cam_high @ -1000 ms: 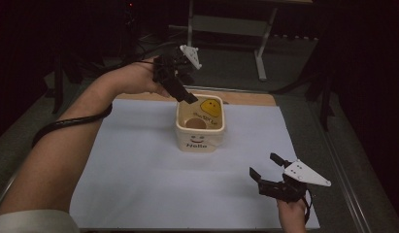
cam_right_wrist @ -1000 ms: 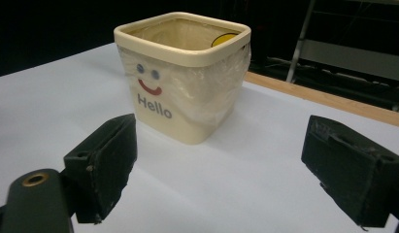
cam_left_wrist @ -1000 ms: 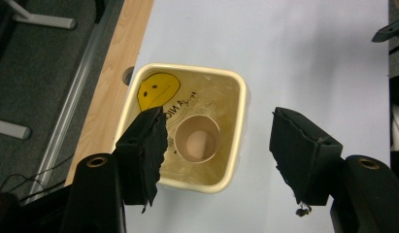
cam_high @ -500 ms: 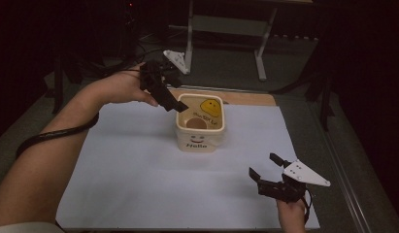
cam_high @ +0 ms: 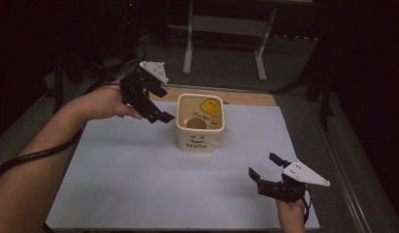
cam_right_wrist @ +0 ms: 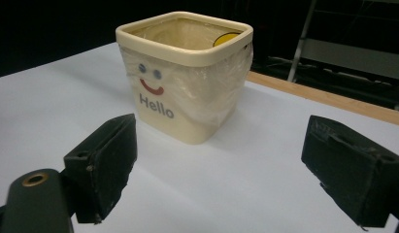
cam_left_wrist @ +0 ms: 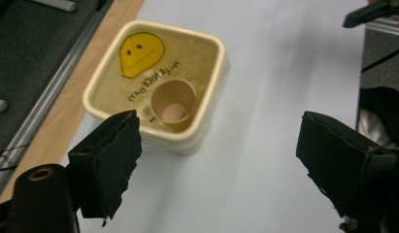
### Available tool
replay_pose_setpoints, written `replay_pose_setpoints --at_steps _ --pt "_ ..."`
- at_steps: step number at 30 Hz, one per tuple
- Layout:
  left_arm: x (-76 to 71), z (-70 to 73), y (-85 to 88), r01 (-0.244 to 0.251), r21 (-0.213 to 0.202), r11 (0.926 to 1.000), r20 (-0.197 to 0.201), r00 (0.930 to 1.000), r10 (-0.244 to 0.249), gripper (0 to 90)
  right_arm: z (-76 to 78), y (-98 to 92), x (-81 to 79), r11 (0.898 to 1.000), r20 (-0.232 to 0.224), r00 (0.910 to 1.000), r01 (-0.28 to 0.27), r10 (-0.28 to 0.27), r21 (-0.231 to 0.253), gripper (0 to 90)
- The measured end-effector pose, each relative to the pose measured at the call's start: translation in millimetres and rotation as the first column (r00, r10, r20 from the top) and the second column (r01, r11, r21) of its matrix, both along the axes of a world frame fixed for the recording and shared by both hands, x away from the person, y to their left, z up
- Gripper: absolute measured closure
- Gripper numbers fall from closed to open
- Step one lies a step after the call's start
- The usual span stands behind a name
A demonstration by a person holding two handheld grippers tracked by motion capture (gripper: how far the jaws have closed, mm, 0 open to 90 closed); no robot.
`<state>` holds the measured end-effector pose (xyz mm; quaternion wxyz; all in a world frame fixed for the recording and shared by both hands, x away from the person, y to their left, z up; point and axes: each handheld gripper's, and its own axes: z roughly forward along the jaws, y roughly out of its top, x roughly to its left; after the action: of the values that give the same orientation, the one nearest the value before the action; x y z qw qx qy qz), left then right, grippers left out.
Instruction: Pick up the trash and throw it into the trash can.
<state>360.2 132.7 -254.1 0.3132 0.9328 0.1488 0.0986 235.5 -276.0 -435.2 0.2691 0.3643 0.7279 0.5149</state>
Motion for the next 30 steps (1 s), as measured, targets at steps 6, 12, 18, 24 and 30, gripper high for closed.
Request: replay_pose_setpoints --at_steps 6,12,18,24,30 --pt "-10.5 -8.6 14.8 -0.020 -0.003 0.9998 -0.019 0.9996 0.020 17.0 0.1 1.4 -0.3 1.000 0.000 1.0000 -0.002 0.002 -0.006 12.8" --pt "-19.0 -25.2 25.3 -0.032 0.003 0.9995 -0.034 0.9989 0.032 16.9 -0.2 1.9 -0.3 1.000 -0.004 1.0000 -0.002 0.002 -0.006 12.8" --pt "-29.4 -41.6 36.6 -0.041 -0.013 0.9991 -0.042 0.9983 0.040 15.1 -0.3 1.6 -0.1 1.000 -0.005 1.0000 0.000 0.000 -0.006 12.8" --pt "-37.9 -56.5 45.3 -0.034 -0.026 0.9991 -0.076 0.9966 0.032 9.8 -0.4 2.6 0.0 1.000 -0.005 1.0000 -0.003 0.003 -0.012 12.8" --pt "-45.0 -70.9 51.6 -0.049 -0.059 0.9971 -0.119 0.9921 0.041 4.0 -0.4 2.3 0.1 1.000 -0.005 1.0000 -0.002 0.002 -0.010 12.8"
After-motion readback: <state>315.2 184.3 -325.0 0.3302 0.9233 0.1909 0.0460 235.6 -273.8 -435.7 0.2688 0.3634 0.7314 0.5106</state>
